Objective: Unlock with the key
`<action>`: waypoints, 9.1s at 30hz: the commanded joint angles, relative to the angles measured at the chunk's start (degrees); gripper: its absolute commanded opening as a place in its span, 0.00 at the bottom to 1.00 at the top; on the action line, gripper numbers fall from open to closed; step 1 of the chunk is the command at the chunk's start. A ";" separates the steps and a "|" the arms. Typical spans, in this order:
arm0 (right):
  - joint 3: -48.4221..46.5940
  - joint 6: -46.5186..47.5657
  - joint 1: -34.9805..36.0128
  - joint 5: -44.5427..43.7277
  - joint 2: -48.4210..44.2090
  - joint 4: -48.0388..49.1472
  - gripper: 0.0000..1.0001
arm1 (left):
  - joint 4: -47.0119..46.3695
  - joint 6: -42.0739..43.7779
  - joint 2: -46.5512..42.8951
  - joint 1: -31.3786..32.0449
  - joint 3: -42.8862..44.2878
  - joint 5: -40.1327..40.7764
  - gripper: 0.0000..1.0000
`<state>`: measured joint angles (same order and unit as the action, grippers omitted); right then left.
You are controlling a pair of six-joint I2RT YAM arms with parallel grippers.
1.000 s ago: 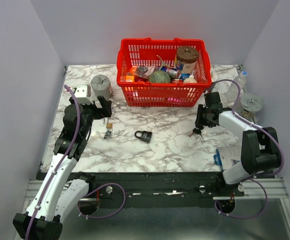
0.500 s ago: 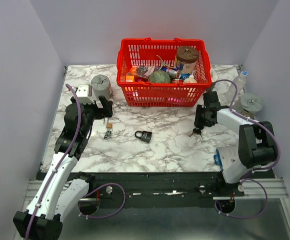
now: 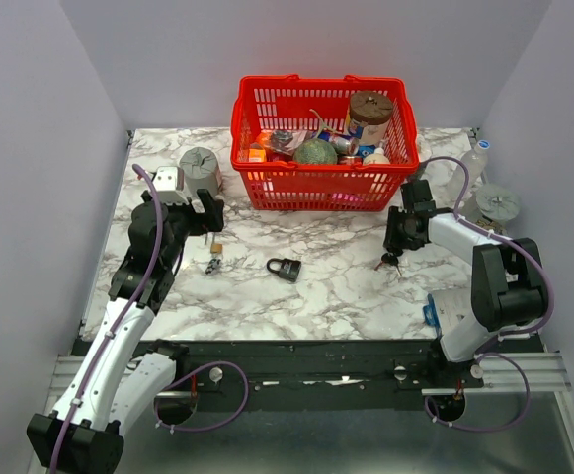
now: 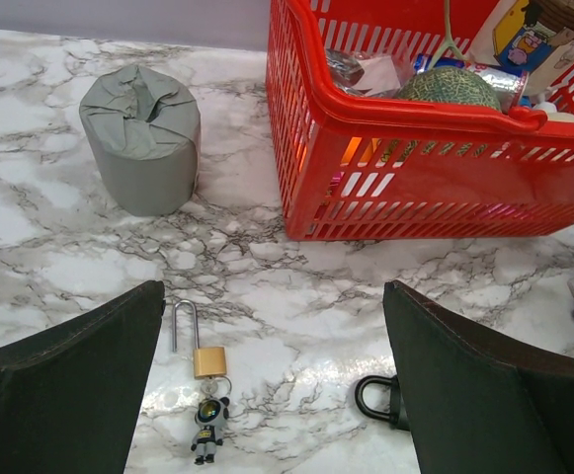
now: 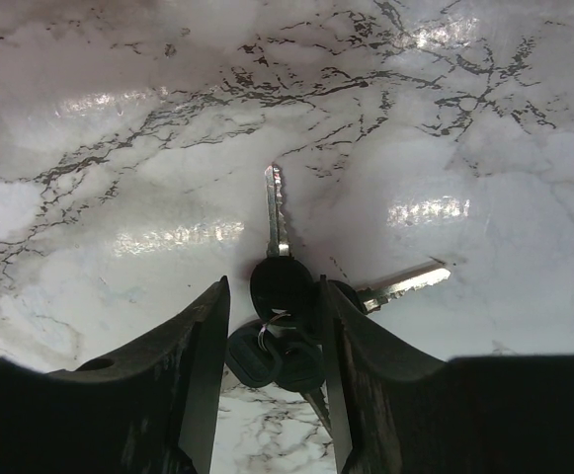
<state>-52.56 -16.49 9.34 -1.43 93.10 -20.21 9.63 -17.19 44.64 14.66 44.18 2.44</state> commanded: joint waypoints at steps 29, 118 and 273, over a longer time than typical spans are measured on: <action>-0.36 -3.19 9.81 0.90 -2.31 -5.46 0.43 | 1.09 -1.27 2.99 0.46 0.64 -2.35 0.99; 8.35 2.08 33.89 2.05 -16.54 16.60 0.15 | -16.04 -15.68 27.50 14.34 0.37 -31.88 0.92; 8.07 3.93 44.98 3.86 -5.72 21.68 0.01 | -16.38 -11.46 17.93 7.05 1.34 -32.22 0.99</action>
<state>-47.13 -9.45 56.23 -4.16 91.24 -2.85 -0.45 -28.95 62.81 21.71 46.41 -20.97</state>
